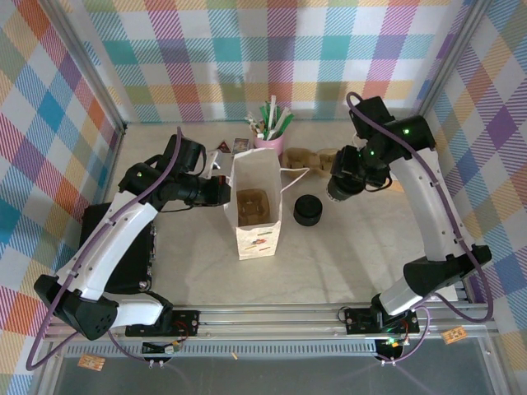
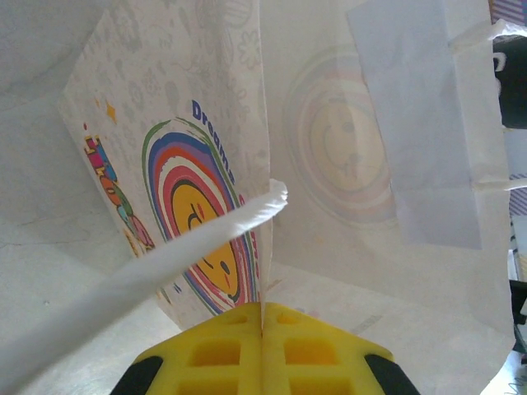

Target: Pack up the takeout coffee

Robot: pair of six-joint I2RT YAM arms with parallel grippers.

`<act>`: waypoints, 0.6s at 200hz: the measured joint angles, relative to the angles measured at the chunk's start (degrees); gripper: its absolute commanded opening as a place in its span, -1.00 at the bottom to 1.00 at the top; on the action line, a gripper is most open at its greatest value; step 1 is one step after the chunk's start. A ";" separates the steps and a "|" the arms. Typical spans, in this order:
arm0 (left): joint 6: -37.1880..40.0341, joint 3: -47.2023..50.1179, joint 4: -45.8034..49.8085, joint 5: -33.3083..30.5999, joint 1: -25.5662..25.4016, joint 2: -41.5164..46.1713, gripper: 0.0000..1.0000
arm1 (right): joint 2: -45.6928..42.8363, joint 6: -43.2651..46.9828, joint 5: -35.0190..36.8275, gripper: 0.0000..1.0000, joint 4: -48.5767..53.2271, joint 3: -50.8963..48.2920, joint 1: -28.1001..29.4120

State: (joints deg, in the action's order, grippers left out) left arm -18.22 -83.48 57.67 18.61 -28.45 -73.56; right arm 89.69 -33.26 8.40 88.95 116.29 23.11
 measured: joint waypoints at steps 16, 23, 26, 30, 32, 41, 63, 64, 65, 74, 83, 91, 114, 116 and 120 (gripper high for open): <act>-1.18 0.17 -0.92 0.00 -0.04 -0.44 -1.00 | 1.68 -0.44 -0.11 -1.00 1.70 4.96 0.96; -1.77 0.20 -1.22 -0.04 -0.04 -0.81 -1.00 | 2.51 -0.46 -0.11 -1.00 2.25 7.02 1.27; -1.95 0.20 -1.31 -0.04 -0.07 -0.96 -1.00 | 2.80 -0.48 -0.09 -1.00 2.43 7.74 1.38; -2.21 0.20 -1.36 -0.09 -0.04 -1.27 -1.00 | 3.34 -0.50 -0.13 -1.00 2.71 8.94 1.55; -2.34 0.20 -1.42 -0.09 -0.07 -1.40 -1.00 | 3.58 -0.50 -0.09 -1.00 2.86 9.55 1.66; -2.89 0.20 -1.64 -0.22 -0.15 -2.10 -1.00 | 4.85 -0.52 -0.09 -1.00 3.21 12.22 2.03; -3.63 -0.09 -2.36 -0.83 -0.52 -4.07 -1.00 | 8.26 -0.37 0.00 -1.00 3.21 18.93 2.78; -3.61 -0.17 -2.38 -0.94 -0.55 -4.17 -1.00 | 8.33 -0.37 0.02 -1.00 3.21 19.10 2.78; -3.63 -0.22 -2.38 -0.98 -0.57 -4.24 -1.00 | 8.41 -0.37 0.02 -1.00 3.21 19.26 2.80; -3.67 -0.83 -2.34 -1.55 -0.70 -4.96 -1.00 | 9.31 -0.37 0.11 -1.00 3.21 20.81 2.91; -3.72 -1.36 -2.34 -2.23 -0.81 -5.31 -1.00 | 9.86 -0.39 0.17 -1.00 3.23 21.79 3.08; -3.85 -1.68 -2.14 -3.08 -0.96 -5.40 -1.00 | 10.03 -0.39 0.20 -1.00 3.23 22.29 3.15; -3.85 -2.32 -0.66 -4.83 -1.07 -5.44 -1.00 | 10.03 -0.39 0.59 -1.00 3.21 23.96 3.17; -3.82 -2.40 -0.59 -4.92 -1.07 -5.44 -1.00 | 10.03 -0.39 0.59 -1.00 3.21 24.15 3.17; -3.82 -2.60 -0.28 -5.20 -1.07 -5.46 -1.00 | 10.03 -0.39 0.59 -1.00 3.23 24.48 3.17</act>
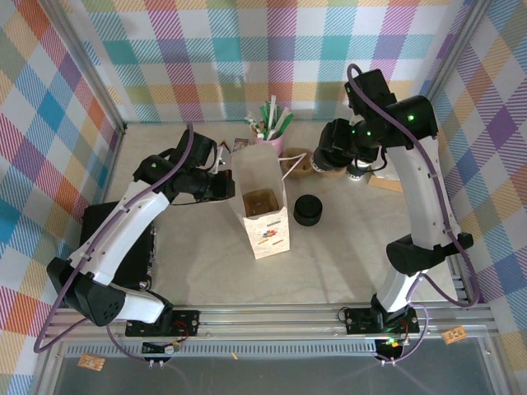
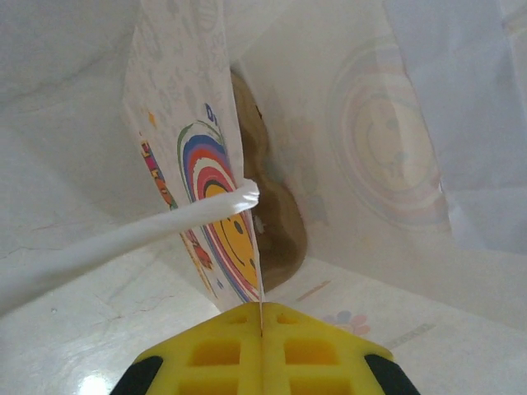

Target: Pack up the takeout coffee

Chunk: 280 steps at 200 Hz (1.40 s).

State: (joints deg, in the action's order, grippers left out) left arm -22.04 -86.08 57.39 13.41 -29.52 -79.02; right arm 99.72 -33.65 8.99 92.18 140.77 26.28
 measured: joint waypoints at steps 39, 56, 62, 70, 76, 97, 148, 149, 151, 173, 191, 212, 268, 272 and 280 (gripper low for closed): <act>1.29 -3.89 3.98 -1.33 -0.02 -1.53 -1.00 | -0.13 0.00 -0.04 -1.00 -0.02 1.60 0.00; 2.47 -6.10 5.62 -2.19 -0.04 -2.64 -1.00 | -0.13 0.04 -0.11 -1.00 -0.02 2.03 0.00; 2.93 -6.75 6.14 -2.62 -0.09 -2.91 -1.00 | -0.13 0.13 -0.13 -1.00 -0.02 2.40 0.00; 3.56 -7.72 7.04 -3.28 -0.09 -3.28 -1.00 | -0.13 0.22 -0.35 -1.00 -0.02 2.99 0.00; 3.91 -8.31 7.48 -3.67 -0.09 -3.45 -1.00 | -0.13 0.24 -0.57 -1.00 -0.02 3.54 0.00; 5.33 -10.78 9.22 -4.87 -0.35 -4.15 -1.00 | -0.13 0.39 -1.42 -1.00 -0.02 5.53 0.00; 6.73 -16.72 12.70 -7.58 -3.43 -7.06 -1.00 | -0.04 1.11 -4.09 -1.00 -0.02 7.37 0.07; 6.73 -16.79 12.76 -7.61 -3.45 -7.13 -1.00 | -0.04 1.11 -4.13 -1.00 -0.02 7.37 0.04; 6.73 -16.96 12.98 -7.78 -3.52 -7.28 -1.00 | -0.04 1.09 -4.17 -1.00 -0.02 7.37 0.04; 6.71 -17.73 14.60 -8.55 -4.07 -8.28 -1.00 | 0.00 1.09 -5.27 -1.00 -0.02 7.39 0.07; 6.71 -18.45 15.54 -8.55 -4.11 -8.83 -1.00 | 0.00 1.07 -6.08 -1.00 -0.02 7.43 0.35; 6.64 -20.68 16.35 -8.37 -4.11 -9.94 -1.00 | 0.13 1.07 -6.93 -1.00 -0.02 7.43 1.07; 5.57 -24.28 15.98 -6.86 -4.11 -12.76 -1.00 | 1.03 0.83 -8.24 -1.00 -0.02 7.48 3.91; 5.40 -24.28 15.98 -6.78 -4.11 -12.79 -1.00 | 1.07 0.81 -8.24 -1.00 -0.02 7.48 4.13; 5.20 -24.28 15.98 -6.51 -4.11 -12.87 -1.00 | 1.11 0.76 -8.26 -1.00 -0.02 7.48 4.57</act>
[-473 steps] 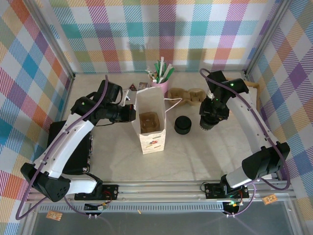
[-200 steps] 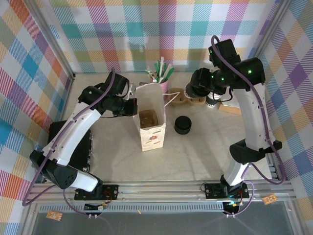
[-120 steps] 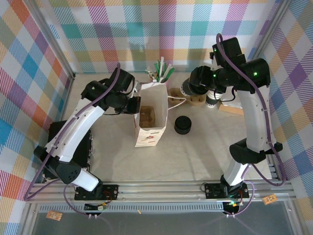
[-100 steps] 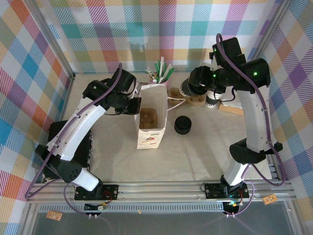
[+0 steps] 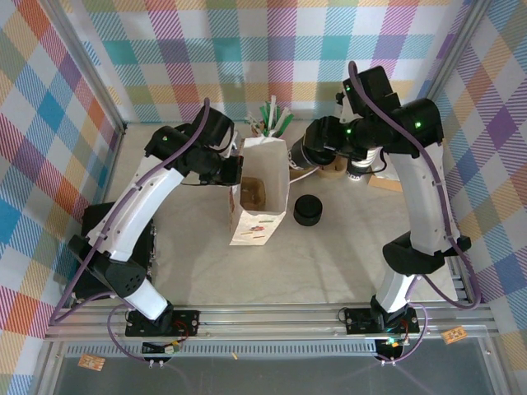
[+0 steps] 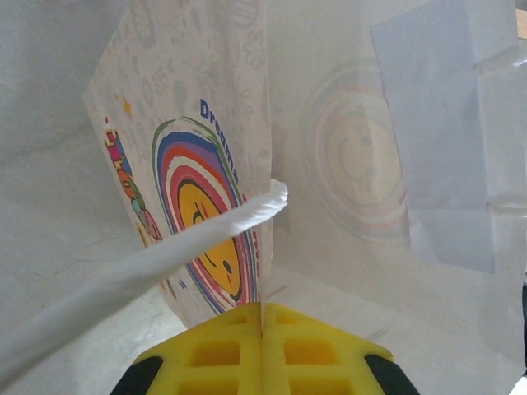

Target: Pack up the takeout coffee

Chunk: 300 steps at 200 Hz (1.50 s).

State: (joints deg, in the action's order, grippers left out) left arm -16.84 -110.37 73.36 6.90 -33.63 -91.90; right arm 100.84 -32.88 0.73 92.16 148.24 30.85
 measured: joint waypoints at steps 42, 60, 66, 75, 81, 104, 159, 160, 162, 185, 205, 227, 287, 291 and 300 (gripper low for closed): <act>-0.39 0.00 -0.09 1.22 0.00 -0.15 -1.00 | 0.98 -0.87 -0.17 -1.00 0.00 0.07 2.23; -0.76 0.02 -0.66 2.21 0.00 -0.15 -1.00 | 1.68 -1.03 -0.17 -1.00 0.00 0.13 3.43; -0.98 0.04 -1.11 2.62 -0.02 -0.15 -1.00 | 1.92 -1.05 -0.17 -1.00 0.00 0.22 3.80; -1.42 0.07 -1.81 3.02 -0.04 -0.15 -1.00 | 2.49 -1.18 -0.17 -1.00 0.00 0.52 4.42; -1.62 0.13 -2.21 3.15 -0.04 -0.15 -1.00 | 2.82 -1.25 -0.17 -1.00 0.00 0.76 4.74; -2.25 0.68 -3.72 3.39 -0.04 -0.15 -1.00 | 4.11 -1.49 -0.17 -1.00 0.00 2.01 5.79; -4.42 2.19 -7.10 5.55 -0.07 -0.13 -1.00 | 4.90 -2.84 0.68 -1.00 0.00 2.64 7.41; -4.46 2.21 -7.17 5.60 -0.07 -0.13 -1.00 | 4.92 -2.91 0.72 -1.00 0.00 2.64 7.45; -4.66 2.23 -7.32 5.70 -0.07 -0.13 -1.00 | 5.01 -2.95 0.74 -1.00 0.00 2.64 7.50; -6.12 2.69 -9.20 6.67 -0.11 -0.13 -1.00 | 5.99 -3.37 1.60 -1.00 0.00 2.75 8.57; -7.48 4.20 -11.28 7.28 -0.17 0.02 -1.00 | 7.17 -3.87 2.58 -1.00 0.00 2.75 9.55; -9.14 7.56 -13.64 7.72 -0.37 0.50 -1.00 | 8.31 -4.28 3.80 -1.00 0.00 2.75 10.40; -12.55 12.63 -16.81 7.85 -0.48 2.29 -1.00 | 10.71 -5.31 8.02 -1.00 0.00 2.75 12.61; -12.63 12.63 -16.83 7.85 -0.48 2.34 -1.00 | 10.86 -5.42 8.28 -1.00 0.00 2.75 12.81; -12.90 12.63 -16.85 7.85 -0.48 2.40 -1.00 | 11.28 -5.60 8.96 -1.00 0.00 2.75 13.29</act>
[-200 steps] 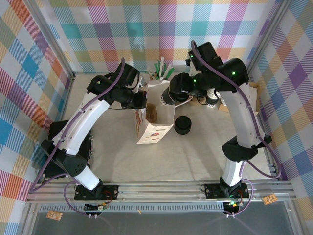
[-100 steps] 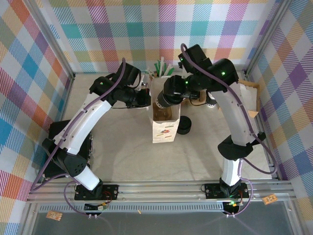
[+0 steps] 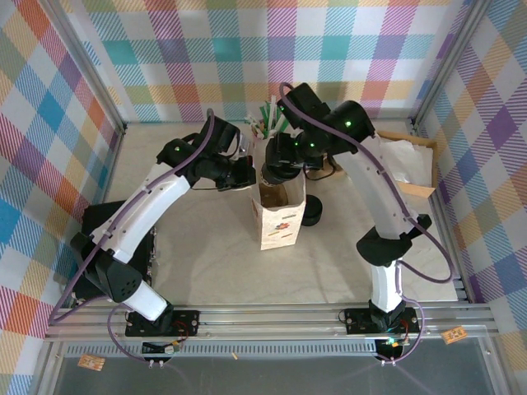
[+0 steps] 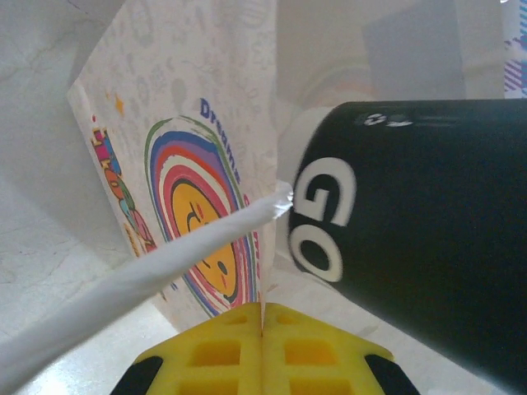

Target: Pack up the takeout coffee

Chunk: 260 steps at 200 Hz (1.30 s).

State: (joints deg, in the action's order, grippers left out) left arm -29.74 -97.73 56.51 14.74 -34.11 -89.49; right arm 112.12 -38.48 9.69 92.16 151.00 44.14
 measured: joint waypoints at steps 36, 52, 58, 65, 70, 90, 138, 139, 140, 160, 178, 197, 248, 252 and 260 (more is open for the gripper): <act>-1.03 0.94 -1.09 -0.07 0.00 0.46 -1.00 | 1.44 -0.17 2.12 -1.00 0.00 0.00 1.84; -1.38 1.64 -1.42 -0.24 0.00 0.76 -1.00 | 1.75 -0.35 2.95 -1.00 0.00 0.00 2.40; -1.53 1.90 -1.53 -0.26 0.00 0.87 -1.00 | 1.81 -0.39 3.30 -1.00 0.00 0.00 2.49; -1.73 2.23 -1.70 -0.28 0.00 1.09 -1.00 | 1.86 -0.55 3.72 -1.00 0.00 0.00 2.73; -1.84 2.49 -1.81 -0.28 0.00 1.25 -1.00 | 1.86 -0.59 3.98 -1.00 0.00 0.00 2.78; -2.27 3.30 -2.43 -0.26 0.00 1.81 -1.00 | 1.88 -1.03 5.07 -1.00 0.00 0.00 3.10; -2.47 4.87 -3.15 -0.28 0.00 3.02 -1.00 | 3.39 -1.66 7.50 -1.00 0.00 0.02 4.81; -2.47 4.92 -3.17 -0.28 0.00 3.04 -1.00 | 3.43 -1.66 7.54 -1.00 0.02 0.02 4.85; -2.47 5.01 -3.21 -0.28 0.00 3.06 -1.00 | 3.50 -1.68 7.61 -1.00 0.02 0.02 4.92; -2.64 6.49 -3.56 -0.85 0.00 4.09 -1.00 | 4.20 -1.86 8.35 -1.00 0.00 -0.13 5.62; -2.84 8.26 -4.37 -0.85 0.00 5.29 -1.00 | 4.22 -2.27 9.14 -1.00 0.02 -0.94 6.03; -2.84 9.35 -4.72 -0.87 0.00 6.10 -1.00 | 4.35 -2.27 9.81 -1.00 0.02 -1.66 6.27; -2.89 10.56 -5.64 -1.09 0.00 7.08 -1.00 | 5.62 -2.25 10.51 -1.00 0.02 -1.97 6.58; -2.89 10.56 -5.66 -1.11 0.00 7.08 -1.00 | 5.73 -2.25 10.49 -1.00 0.02 -1.97 6.58; -2.93 10.56 -5.70 -1.22 0.00 7.08 -1.00 | 5.88 -2.25 10.51 -1.00 0.02 -1.97 6.58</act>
State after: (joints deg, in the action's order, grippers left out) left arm -32.67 -87.18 50.81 13.52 -34.11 -82.41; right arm 117.99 -40.73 20.21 92.18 149.03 50.72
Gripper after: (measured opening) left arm 0.048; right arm 0.664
